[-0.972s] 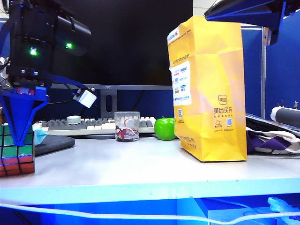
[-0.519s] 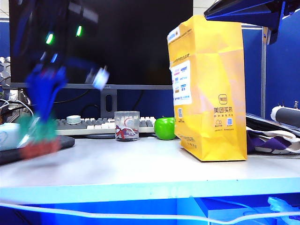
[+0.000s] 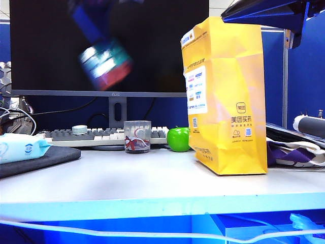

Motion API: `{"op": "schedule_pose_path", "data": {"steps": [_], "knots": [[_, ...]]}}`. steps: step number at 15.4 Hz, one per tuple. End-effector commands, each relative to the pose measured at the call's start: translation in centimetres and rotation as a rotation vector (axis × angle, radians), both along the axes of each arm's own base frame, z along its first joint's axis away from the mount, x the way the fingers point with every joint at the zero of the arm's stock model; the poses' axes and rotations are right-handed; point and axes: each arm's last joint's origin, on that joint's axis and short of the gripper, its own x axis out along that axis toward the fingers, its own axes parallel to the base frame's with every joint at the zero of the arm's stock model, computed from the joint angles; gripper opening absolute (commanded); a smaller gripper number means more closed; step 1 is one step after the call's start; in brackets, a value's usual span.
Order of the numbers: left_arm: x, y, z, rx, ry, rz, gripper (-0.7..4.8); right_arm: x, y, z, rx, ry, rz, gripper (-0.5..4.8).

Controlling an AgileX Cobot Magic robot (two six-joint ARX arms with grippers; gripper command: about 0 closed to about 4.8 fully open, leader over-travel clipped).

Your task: Pick up the Rubik's Cube and throw it into the yellow paper bag.

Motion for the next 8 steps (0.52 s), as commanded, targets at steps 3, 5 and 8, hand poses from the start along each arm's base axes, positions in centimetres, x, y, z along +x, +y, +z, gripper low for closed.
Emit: {"op": "schedule_pose_path", "data": {"steps": [3, 5, 8], "knots": [[-0.5, -1.2, 5.8, -0.332, -0.219, -0.109, -0.06, 0.0, 0.0, 0.2, -0.015, -0.018, -0.021, -0.01], [-0.5, -1.2, 5.7, -0.342, -0.196, -0.093, -0.06, 0.0, 0.0, 0.2, -0.017, -0.013, -0.02, -0.01], [-0.1, -1.4, 5.4, -0.341, -0.194, -0.093, -0.05, 0.0, 0.0, 0.1, -0.024, -0.015, -0.032, -0.01]]}}
